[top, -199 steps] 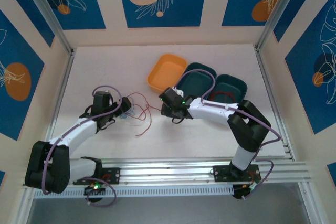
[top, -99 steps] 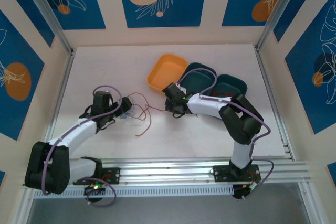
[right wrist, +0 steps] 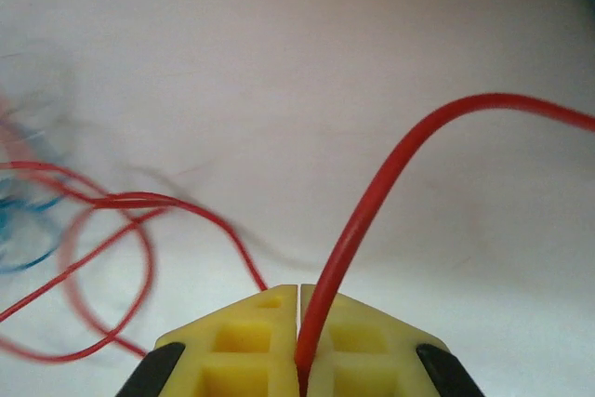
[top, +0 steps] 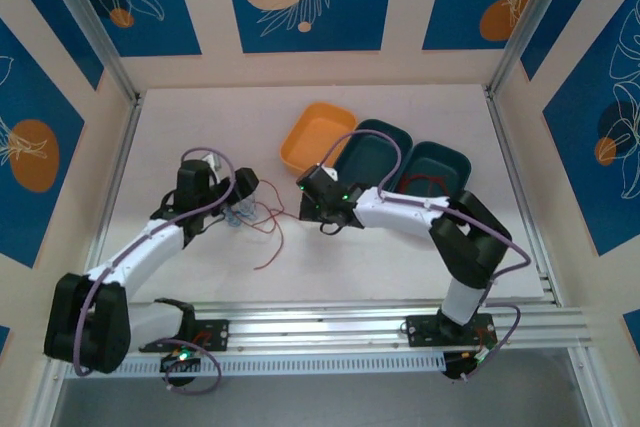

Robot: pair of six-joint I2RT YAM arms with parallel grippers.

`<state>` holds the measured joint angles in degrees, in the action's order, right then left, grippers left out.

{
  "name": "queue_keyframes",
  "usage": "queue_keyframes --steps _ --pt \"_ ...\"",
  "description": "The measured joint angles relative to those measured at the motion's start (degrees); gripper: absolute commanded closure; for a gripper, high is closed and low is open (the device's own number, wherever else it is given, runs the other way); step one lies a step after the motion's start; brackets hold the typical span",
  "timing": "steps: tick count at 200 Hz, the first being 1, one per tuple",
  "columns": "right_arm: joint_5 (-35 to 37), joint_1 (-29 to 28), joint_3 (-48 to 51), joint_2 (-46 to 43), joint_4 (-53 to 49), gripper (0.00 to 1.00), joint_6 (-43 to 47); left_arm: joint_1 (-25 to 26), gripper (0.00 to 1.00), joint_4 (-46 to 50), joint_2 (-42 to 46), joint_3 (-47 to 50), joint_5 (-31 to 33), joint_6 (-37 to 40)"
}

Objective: Untangle the cables

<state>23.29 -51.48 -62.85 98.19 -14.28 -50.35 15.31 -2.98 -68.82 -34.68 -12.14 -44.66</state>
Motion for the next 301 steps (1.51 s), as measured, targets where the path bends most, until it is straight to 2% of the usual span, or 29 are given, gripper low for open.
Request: queue_keyframes --steps 15,64,81,104,121,141,197,236,301 --pt "0.5 -1.8 0.0 -3.4 0.2 1.0 1.7 2.1 0.18 -1.1 -3.3 -0.5 -0.3 -0.8" --pt "1.1 -3.1 0.4 -11.8 1.6 1.0 5.7 6.6 0.36 -5.2 -13.3 -4.8 -1.4 -3.2" --pt "1.7 -3.1 0.7 -13.5 1.6 1.0 6.4 7.1 0.46 -6.5 -15.5 -5.4 -1.6 -4.1" --pt "2.3 -2.9 0.8 -15.2 1.3 1.0 7.1 7.1 0.66 -7.1 -17.0 -5.5 -1.8 -4.2" --pt "2.9 -2.2 1.0 -16.7 0.7 1.0 7.5 7.2 0.77 -7.1 -17.4 -5.5 -1.7 -4.8" --pt "4.0 -0.4 1.2 -19.3 -0.8 1.0 8.0 7.2 0.84 -6.8 -17.4 -5.5 -1.1 -4.4" --pt "6.2 7.8 1.9 -30.0 -6.3 1.0 9.3 6.8 0.92 -5.1 -17.4 -4.2 2.3 -4.3" --pt "7.2 13.7 1.8 -35.5 -11.6 1.0 11.0 5.9 0.92 -3.8 -17.4 -2.8 3.6 -4.3" --pt "7.1 23.6 -5.8 -38.5 -22.5 1.0 14.0 5.3 0.81 -2.9 -16.6 -2.3 4.3 -3.8"
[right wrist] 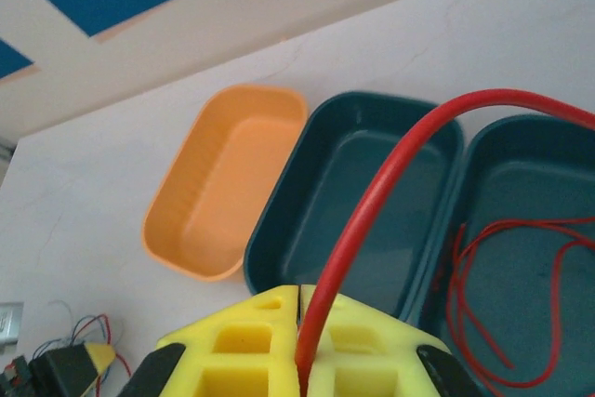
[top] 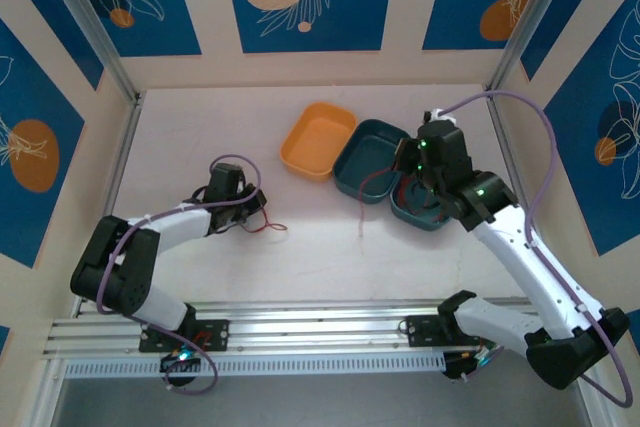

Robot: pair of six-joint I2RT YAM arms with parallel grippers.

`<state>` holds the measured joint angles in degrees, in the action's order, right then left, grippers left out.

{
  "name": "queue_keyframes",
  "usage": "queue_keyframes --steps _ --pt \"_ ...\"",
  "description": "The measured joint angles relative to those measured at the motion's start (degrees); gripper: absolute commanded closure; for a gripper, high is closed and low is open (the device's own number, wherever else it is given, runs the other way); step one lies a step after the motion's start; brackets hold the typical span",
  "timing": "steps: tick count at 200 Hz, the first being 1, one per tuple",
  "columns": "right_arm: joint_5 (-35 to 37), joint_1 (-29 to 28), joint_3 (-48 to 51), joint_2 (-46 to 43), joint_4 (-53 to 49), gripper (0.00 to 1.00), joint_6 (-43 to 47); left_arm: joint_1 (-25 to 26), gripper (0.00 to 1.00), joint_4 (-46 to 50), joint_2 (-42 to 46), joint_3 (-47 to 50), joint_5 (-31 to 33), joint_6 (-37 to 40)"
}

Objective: Untangle the cables

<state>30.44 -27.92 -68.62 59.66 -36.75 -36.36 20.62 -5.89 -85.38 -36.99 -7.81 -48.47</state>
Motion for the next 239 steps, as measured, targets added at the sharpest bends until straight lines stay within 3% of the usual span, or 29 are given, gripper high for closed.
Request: queue_keyframes --steps 111,224,239 --pt "-8.4 21.1 -8.2 0.9 -4.9 1.0 4.9 0.0 0.46 0.7 4.0 0.3 -0.3 0.8" --pt "-12.9 31.0 -12.9 9.8 -1.7 1.0 5.9 -0.1 0.0 4.1 10.8 0.3 -0.9 2.2" --pt "-13.3 32.6 -12.9 10.8 -1.3 1.0 5.9 -0.2 0.0 4.7 11.1 0.3 -0.9 2.4"
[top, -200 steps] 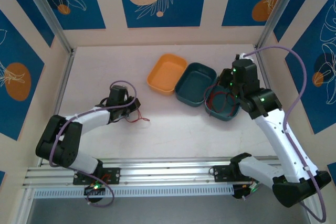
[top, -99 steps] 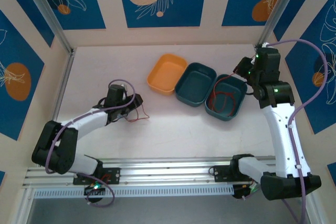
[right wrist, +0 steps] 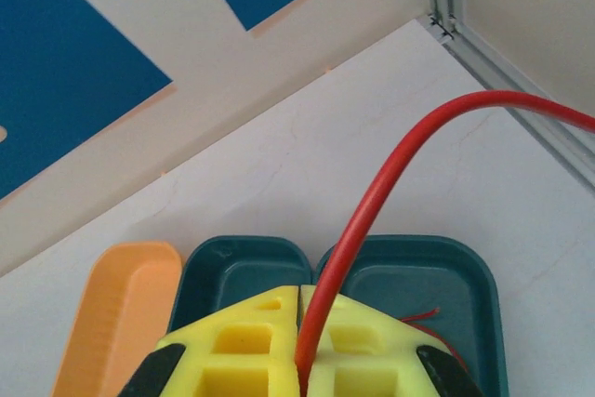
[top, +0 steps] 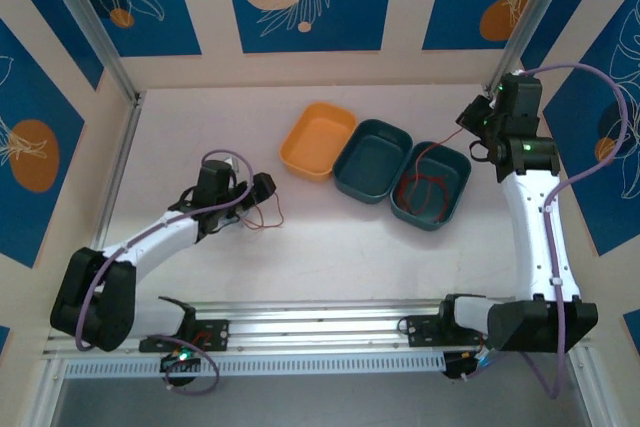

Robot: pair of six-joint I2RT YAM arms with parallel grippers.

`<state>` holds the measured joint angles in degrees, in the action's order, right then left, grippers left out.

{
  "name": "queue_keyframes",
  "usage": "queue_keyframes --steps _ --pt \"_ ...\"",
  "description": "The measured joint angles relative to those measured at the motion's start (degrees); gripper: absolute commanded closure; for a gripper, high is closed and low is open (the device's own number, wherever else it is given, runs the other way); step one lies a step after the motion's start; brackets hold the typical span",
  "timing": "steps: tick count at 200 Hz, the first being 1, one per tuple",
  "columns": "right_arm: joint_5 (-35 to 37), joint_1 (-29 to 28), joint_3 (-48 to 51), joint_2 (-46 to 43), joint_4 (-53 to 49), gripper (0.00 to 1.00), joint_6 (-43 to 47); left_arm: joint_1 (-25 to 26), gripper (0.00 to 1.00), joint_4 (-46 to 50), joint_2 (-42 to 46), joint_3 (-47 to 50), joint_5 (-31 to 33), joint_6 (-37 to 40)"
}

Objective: Untangle the cables

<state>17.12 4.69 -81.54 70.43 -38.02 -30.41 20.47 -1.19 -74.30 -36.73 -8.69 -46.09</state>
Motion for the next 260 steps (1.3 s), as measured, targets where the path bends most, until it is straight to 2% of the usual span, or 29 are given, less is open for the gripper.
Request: queue_keyframes --steps 45,113,143,201,260 --pt "-1.9 2.9 -2.0 3.6 0.7 1.0 0.2 0.0 0.0 0.9 0.4 0.0 0.0 0.1" --pt "-3.6 3.2 -3.5 9.9 0.8 1.0 -0.7 0.0 0.0 0.9 0.2 0.0 0.2 0.1" --pt "-2.2 3.6 -3.8 11.8 0.5 1.0 -0.4 0.0 0.0 1.3 -0.2 0.0 0.2 0.2" --pt "2.7 4.5 -11.6 20.0 -2.7 1.0 1.7 0.0 0.0 1.7 -2.0 -0.1 0.0 0.2" --pt "5.7 4.4 -12.5 25.4 -3.9 1.0 4.7 0.0 0.0 1.9 -4.2 -1.2 -0.5 0.2"
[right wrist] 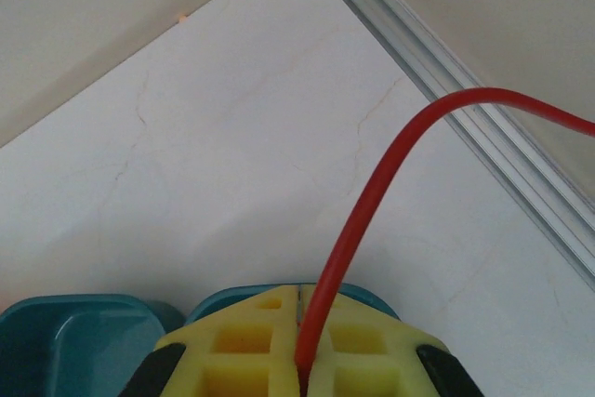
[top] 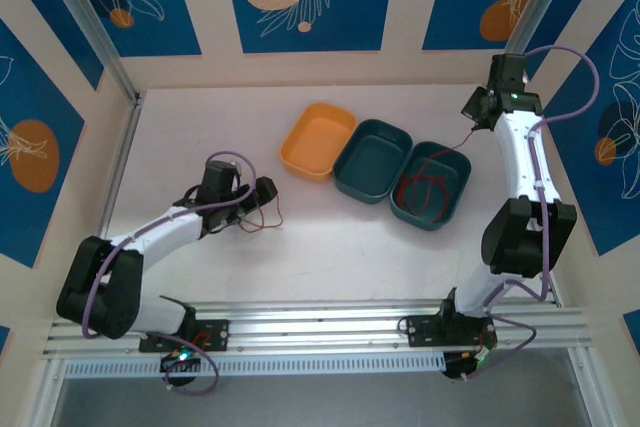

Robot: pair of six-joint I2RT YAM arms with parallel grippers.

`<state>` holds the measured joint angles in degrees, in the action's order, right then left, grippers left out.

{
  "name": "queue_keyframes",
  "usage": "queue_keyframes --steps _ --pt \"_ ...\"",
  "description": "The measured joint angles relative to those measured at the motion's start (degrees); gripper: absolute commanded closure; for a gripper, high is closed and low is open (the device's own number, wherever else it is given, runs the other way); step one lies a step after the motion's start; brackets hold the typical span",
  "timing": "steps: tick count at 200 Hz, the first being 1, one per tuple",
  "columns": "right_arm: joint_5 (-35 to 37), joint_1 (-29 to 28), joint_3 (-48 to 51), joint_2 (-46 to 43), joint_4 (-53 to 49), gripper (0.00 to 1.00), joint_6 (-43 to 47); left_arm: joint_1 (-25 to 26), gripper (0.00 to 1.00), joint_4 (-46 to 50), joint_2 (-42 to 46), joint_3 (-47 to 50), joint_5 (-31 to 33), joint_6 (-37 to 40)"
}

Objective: Untangle the cables

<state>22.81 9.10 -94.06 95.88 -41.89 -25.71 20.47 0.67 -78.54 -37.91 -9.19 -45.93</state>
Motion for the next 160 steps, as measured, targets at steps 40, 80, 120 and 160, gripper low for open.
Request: queue_keyframes --steps 40,80,120,160 --pt "0.3 -2.8 2.6 -1.0 0.0 1.0 0.2 0.0 0.0 -0.2 -0.8 -0.3 -0.5 0.0" --pt "2.4 -8.9 6.8 -2.1 -2.8 1.0 0.1 0.0 0.0 -0.2 -0.8 -0.3 -1.1 0.0" --pt "3.8 -13.3 11.3 -3.0 -6.3 1.0 -0.9 0.0 0.0 -0.7 -0.8 -0.3 -1.9 0.0" --pt "3.9 -17.7 16.5 -3.4 -9.0 1.0 -3.0 0.0 0.0 -0.8 -0.8 -0.3 -2.4 0.0"
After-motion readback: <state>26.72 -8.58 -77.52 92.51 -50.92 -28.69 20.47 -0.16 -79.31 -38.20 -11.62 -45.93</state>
